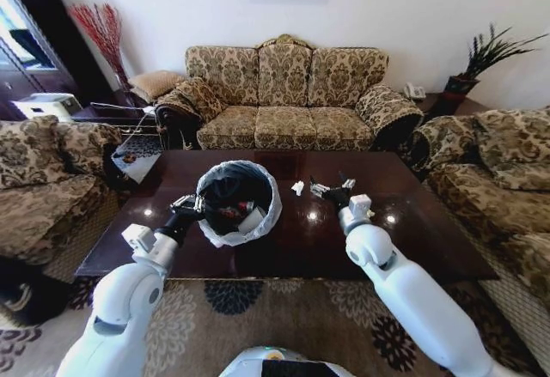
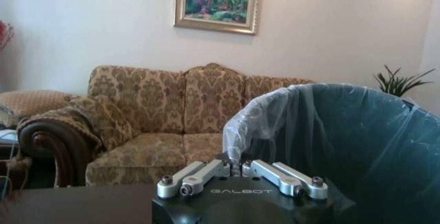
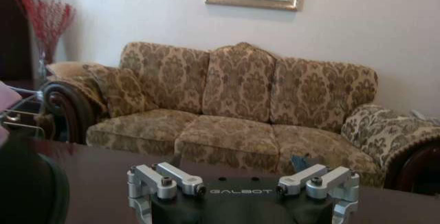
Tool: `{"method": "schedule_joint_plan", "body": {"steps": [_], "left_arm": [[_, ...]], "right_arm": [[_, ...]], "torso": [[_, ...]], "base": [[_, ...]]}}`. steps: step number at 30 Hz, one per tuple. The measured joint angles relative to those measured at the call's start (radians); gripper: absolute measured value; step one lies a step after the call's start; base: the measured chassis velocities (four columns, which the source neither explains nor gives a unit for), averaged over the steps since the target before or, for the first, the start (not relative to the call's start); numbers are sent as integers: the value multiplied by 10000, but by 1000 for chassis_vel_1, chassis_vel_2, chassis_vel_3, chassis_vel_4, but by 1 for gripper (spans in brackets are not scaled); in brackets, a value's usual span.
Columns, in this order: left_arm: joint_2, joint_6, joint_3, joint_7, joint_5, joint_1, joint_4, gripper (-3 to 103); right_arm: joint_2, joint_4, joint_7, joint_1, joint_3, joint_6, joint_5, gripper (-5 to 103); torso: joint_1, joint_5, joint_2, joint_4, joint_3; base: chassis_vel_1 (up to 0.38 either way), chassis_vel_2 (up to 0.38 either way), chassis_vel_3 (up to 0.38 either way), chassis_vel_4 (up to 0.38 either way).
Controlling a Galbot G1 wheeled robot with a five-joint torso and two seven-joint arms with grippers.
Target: Move to the front of the table and place the trash on the table into the trash bin.
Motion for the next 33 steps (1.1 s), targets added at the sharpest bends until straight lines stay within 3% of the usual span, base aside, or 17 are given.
{"method": "schedule_joint_plan", "body": {"steps": [8,13,17,20,33], "left_arm": [[-47,-67,-61,16,-24,-60,18,3],[-45,-165,-191,23,-114,-23,18,3],[-16,-169,-235,18,-181,-35,17,3],[-22,-175,-248,1,-183,-95,40,3],[-42,-205,-289,-35,-173,-258,339,3]], "right_arm": [[207,-623,76,-37,-64,52,-35,100],[911,-1913,316,319,-393,427,397,100],[1501,-3249,-73,553,-572,821,67,100],[2355,-4795,-451,991,-699,1116,-28,100],[3675,-6810,-1265,1840,-855,1376,-350,103]], "torso": [[16,-2,-5,0,6],[17,0,-6,2,7],[-3,-2,-4,1,0],[-12,-2,1,2,-4],[2,-3,-2,3,2]], "base": [[-231,247,235,-251],[-97,68,61,-51],[0,0,0,0],[25,-32,-42,29],[1,-3,-5,3]]}}
